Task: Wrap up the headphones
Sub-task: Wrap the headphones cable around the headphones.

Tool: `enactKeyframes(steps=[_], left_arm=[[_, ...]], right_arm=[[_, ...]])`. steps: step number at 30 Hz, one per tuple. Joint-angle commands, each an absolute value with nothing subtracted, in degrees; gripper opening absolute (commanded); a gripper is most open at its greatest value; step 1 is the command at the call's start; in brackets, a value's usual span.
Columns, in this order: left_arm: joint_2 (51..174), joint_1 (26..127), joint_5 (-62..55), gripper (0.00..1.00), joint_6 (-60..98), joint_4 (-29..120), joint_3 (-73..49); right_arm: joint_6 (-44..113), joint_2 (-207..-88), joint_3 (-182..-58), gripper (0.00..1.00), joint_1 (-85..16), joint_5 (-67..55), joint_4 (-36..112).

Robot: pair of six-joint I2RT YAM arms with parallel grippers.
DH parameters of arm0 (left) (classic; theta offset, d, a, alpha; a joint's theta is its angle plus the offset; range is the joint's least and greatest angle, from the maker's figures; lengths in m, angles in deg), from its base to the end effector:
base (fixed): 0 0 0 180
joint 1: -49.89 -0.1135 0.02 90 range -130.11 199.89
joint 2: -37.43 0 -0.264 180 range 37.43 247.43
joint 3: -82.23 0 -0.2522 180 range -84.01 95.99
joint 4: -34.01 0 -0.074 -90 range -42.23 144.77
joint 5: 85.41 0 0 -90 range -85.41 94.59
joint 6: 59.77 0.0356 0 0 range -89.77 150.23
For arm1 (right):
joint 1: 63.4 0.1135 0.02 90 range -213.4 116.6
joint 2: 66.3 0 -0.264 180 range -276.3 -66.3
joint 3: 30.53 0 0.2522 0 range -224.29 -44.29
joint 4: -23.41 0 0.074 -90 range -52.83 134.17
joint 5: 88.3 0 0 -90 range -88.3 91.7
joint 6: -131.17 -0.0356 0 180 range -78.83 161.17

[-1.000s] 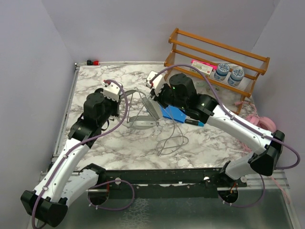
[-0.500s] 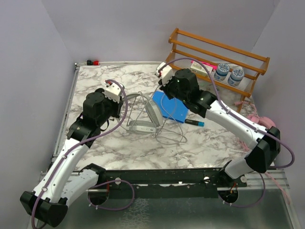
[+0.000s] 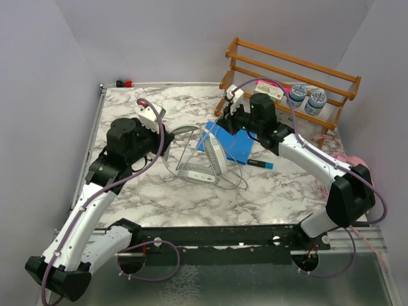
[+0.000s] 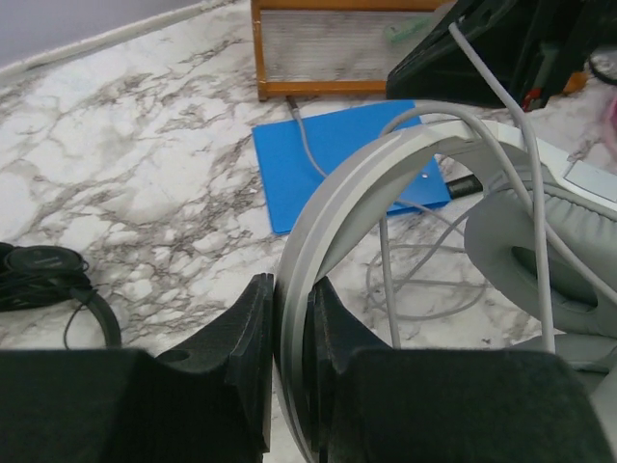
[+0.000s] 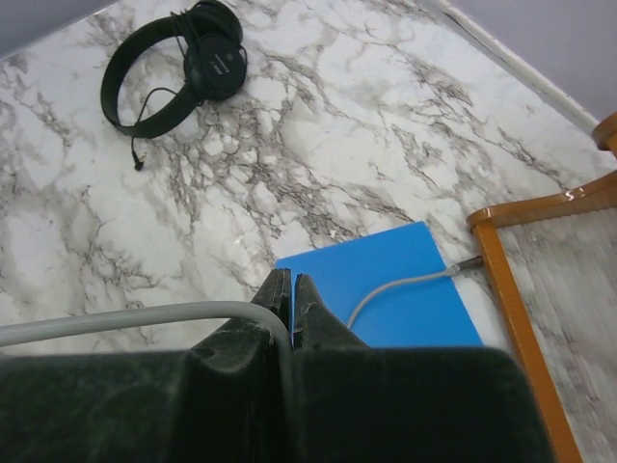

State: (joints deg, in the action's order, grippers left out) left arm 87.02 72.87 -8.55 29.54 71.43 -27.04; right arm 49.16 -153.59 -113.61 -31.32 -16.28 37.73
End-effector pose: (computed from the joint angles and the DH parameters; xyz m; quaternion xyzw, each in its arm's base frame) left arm 0.1703 -0.0810 0.3750 0.2210 0.7666 -0.2118 0.5645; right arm 0.3003 0.2012 0.3244 -0.3604 0.7220 0.2444 0.5377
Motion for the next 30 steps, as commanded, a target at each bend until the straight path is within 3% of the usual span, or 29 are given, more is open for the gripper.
enactKeyframes(steps=[1,9,14,17,26,30], left_arm=[[89.3,73.2,-19.5,0.00,16.6,71.5,-20.4],[92.2,73.1,-28.2,0.00,5.7,64.9,-18.1],[96.2,73.1,-32.3,0.00,-5.8,64.7,-12.8],[97.4,73.1,-35.2,0.00,-17.3,56.8,-14.6],[95.9,73.1,-22.7,0.00,-30.1,49.6,-16.6],[96.4,73.1,-16.8,0.00,-32.6,49.0,-16.4]], right_arm=[[45.6,-154.5,-110.1,0.03,-33.7,-20.7,29.5],[43.3,-148.7,-98.2,0.04,-33.7,-23.3,17.8],[38.3,-145.2,-91.1,0.08,-33.7,-27.7,7.4],[36.9,-144.6,-90.3,0.09,-33.7,-32.2,5.2],[25.5,-145.9,-85.7,0.09,-33.4,-42.7,-8.3],[24.8,-146.0,-84.8,0.08,-28.4,-41.9,-9.1]])
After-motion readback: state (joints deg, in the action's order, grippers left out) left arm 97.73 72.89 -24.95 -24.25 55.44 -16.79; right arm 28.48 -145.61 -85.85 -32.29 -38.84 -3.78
